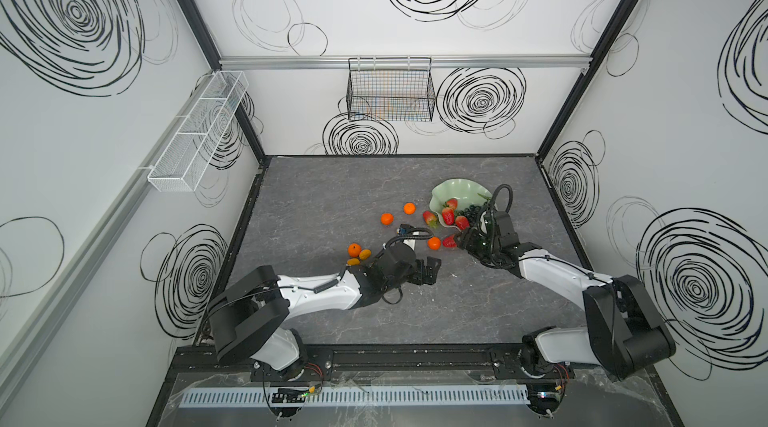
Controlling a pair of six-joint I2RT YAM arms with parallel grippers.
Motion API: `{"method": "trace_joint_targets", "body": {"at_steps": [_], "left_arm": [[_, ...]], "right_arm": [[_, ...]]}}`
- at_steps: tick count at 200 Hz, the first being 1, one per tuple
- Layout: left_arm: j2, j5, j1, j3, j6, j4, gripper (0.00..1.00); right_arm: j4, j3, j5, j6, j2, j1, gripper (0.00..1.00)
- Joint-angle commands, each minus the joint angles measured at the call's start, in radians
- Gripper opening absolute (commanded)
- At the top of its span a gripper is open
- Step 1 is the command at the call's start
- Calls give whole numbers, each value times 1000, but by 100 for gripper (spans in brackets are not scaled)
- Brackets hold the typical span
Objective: Place and organize the fake fruits in the fruit bowl
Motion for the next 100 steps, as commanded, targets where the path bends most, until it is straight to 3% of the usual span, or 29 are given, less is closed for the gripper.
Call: {"method": "trace_joint_targets", "body": {"at_steps": [1,100], "left_arm": [[17,19,11,29,16,49,99],[-10,-11,14,-8,27,38,99]], "right_arm": [[66,39,13,22,46,-7,64],[51,137,102,0,187,0,64]]}}
